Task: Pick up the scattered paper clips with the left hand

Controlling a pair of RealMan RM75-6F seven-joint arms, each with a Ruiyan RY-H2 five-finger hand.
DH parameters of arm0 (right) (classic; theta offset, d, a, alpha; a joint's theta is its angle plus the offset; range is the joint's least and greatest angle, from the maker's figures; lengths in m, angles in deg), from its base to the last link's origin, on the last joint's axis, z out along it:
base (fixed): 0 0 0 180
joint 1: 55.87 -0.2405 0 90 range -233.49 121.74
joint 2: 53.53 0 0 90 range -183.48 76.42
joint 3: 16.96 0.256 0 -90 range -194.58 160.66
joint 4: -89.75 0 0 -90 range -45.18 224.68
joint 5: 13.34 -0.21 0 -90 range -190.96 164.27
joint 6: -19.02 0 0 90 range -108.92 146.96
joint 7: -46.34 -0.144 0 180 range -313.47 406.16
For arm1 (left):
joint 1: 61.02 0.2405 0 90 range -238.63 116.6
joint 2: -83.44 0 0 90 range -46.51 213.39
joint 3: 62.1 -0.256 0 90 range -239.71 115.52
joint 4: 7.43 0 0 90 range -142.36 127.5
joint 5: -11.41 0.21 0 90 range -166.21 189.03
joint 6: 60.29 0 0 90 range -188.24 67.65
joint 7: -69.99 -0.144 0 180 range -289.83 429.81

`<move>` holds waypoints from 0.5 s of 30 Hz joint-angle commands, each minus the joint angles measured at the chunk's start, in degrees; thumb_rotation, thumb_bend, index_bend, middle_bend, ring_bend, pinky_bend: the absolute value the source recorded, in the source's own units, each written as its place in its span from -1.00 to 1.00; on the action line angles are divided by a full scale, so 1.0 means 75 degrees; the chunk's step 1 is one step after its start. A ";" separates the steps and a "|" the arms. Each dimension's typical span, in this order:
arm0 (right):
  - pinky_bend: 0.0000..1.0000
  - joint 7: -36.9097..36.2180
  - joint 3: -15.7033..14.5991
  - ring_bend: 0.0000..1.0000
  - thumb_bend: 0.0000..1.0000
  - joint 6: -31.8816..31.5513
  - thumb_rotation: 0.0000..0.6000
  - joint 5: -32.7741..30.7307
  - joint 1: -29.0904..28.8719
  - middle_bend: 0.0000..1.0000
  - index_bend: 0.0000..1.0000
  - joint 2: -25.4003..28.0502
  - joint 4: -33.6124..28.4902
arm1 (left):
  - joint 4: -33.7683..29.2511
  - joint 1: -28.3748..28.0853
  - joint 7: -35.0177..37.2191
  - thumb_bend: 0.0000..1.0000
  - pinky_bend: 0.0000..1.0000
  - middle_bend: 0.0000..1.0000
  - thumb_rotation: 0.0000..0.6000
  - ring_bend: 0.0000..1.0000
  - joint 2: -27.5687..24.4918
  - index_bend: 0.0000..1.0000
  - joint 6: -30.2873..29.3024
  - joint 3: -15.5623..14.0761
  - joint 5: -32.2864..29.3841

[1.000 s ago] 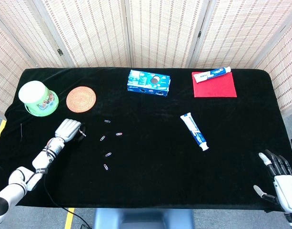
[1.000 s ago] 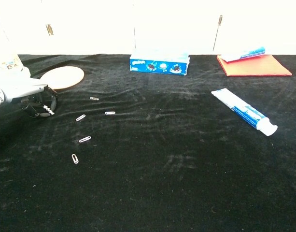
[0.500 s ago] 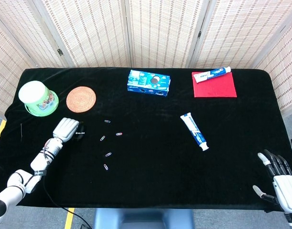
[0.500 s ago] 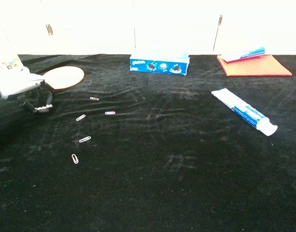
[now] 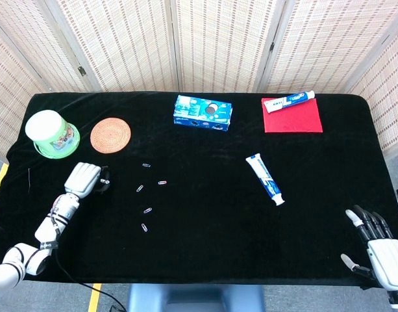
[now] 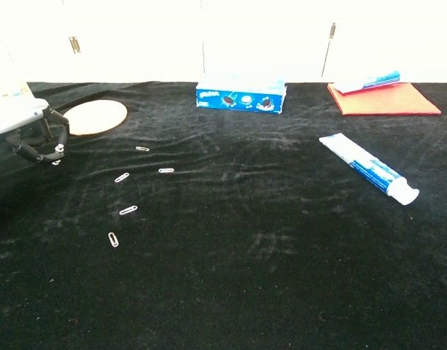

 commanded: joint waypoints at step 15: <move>-1.00 -0.0154 -0.0071 -1.00 -0.52 -0.0008 1.00 0.0107 -0.0023 -1.00 -1.00 0.0051 0.0059 | -0.2834 0.0222 -0.1789 -0.03 1.00 1.00 1.00 1.00 -0.0803 0.64 -0.0423 0.0149 -0.0184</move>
